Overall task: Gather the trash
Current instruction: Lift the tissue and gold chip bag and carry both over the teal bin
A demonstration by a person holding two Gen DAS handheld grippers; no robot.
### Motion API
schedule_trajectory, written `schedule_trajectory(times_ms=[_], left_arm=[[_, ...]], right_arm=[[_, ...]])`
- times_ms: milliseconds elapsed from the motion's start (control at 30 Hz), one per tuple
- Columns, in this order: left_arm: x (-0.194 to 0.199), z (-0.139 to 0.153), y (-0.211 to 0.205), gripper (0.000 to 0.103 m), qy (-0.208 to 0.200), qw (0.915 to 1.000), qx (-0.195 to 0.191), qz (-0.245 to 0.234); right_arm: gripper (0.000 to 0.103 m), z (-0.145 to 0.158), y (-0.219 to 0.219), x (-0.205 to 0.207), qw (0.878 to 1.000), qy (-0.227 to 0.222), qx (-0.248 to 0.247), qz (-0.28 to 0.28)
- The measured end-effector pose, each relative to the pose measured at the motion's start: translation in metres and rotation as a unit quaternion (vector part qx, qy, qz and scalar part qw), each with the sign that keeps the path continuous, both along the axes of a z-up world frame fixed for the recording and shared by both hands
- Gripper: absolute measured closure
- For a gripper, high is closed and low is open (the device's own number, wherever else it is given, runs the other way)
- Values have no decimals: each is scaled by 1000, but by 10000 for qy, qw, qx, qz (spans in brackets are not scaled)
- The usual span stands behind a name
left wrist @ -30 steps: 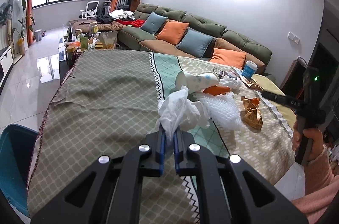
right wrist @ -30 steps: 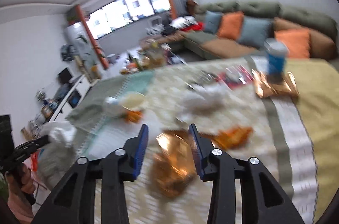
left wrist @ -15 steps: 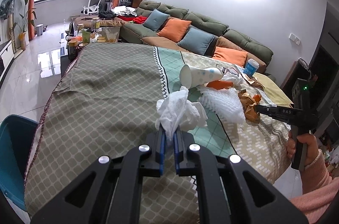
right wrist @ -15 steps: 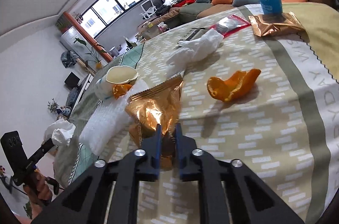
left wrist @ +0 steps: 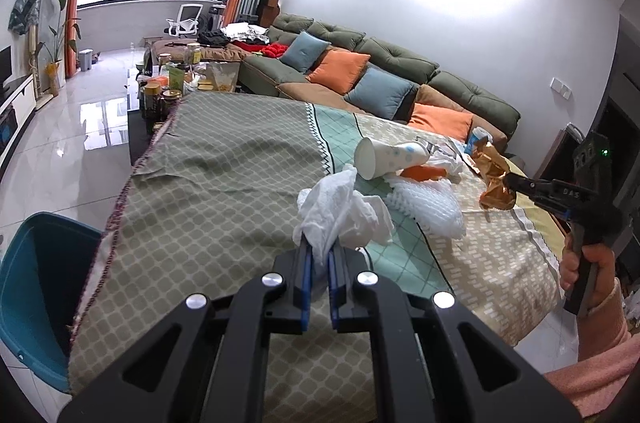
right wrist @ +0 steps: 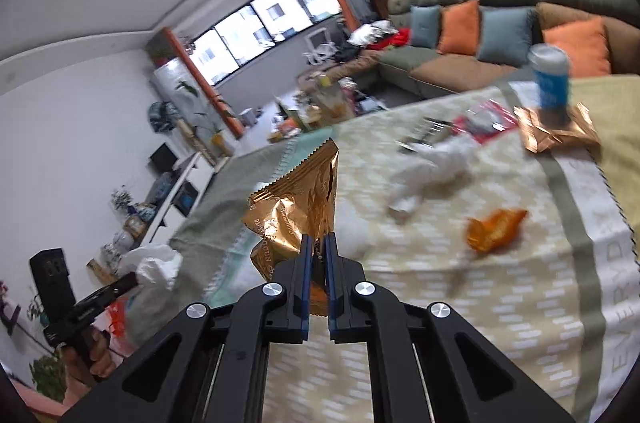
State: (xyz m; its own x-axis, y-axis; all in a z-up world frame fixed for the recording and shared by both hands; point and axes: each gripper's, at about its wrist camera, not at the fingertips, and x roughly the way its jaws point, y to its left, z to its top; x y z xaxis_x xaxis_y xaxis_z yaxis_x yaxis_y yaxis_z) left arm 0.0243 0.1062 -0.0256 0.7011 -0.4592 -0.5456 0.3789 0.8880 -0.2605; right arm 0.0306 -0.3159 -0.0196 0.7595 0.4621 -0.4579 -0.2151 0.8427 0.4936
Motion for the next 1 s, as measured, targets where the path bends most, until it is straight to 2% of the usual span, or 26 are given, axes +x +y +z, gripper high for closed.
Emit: schedule_trajectory(times_ms=[267,500,700,1000], left_arm=[[-10,7,29,95,-113,9993,-39,368],[-20,13,72,95,-194,9949,-22,989],[-28,13,119,95,-192,9854,-4,1691],[-32,5,169,95,-48,9708,39,2400]], right_arm=[[96,11,70,20,9949,-186,59,994],[96,11,144,48,9823,-135,-34,1867],[96,11,207,61,9674,-99,-101,2528],[96,13,295,72,9436,-128,-344,3291]])
